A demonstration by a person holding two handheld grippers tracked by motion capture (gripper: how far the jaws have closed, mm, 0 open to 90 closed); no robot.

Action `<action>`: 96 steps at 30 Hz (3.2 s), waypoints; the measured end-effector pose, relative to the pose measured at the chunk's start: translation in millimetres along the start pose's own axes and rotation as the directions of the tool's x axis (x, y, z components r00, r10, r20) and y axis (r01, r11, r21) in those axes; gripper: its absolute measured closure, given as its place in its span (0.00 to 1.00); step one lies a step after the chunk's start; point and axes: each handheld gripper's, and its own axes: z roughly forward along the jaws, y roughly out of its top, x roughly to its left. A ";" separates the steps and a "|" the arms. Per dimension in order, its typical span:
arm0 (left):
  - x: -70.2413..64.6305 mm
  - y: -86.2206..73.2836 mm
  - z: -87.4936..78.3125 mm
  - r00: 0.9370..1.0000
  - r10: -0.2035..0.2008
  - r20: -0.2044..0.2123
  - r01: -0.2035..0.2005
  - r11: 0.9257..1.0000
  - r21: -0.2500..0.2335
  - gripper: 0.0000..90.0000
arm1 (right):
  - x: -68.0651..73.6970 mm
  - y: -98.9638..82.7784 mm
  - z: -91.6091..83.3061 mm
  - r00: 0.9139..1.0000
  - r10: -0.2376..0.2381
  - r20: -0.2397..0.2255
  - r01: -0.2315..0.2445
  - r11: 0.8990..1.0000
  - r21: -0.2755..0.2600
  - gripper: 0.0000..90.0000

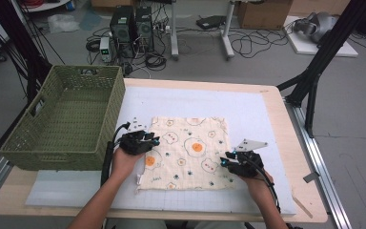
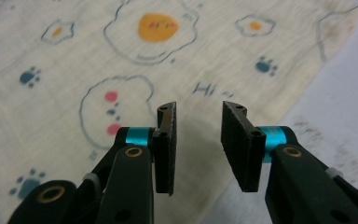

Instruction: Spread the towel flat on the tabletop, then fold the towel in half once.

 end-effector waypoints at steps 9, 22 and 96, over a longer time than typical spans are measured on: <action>-3.2 -6.4 6.7 0.993 0.089 -0.077 -0.081 0.992 0.099 0.73 | 2.8 -12.9 -7.5 0.999 -0.037 0.021 0.036 0.997 0.074 0.79; 2.2 -3.6 -30.2 0.998 -0.057 0.017 0.060 0.975 -0.213 0.36 | -3.5 -19.3 -29.4 0.996 0.023 0.082 -0.022 1.000 -0.018 0.41; 32.6 43.1 -5.5 0.991 -0.097 -0.092 0.087 0.990 -0.107 0.37 | -24.5 -16.5 -51.3 0.984 0.130 0.118 -0.105 0.974 -0.201 0.13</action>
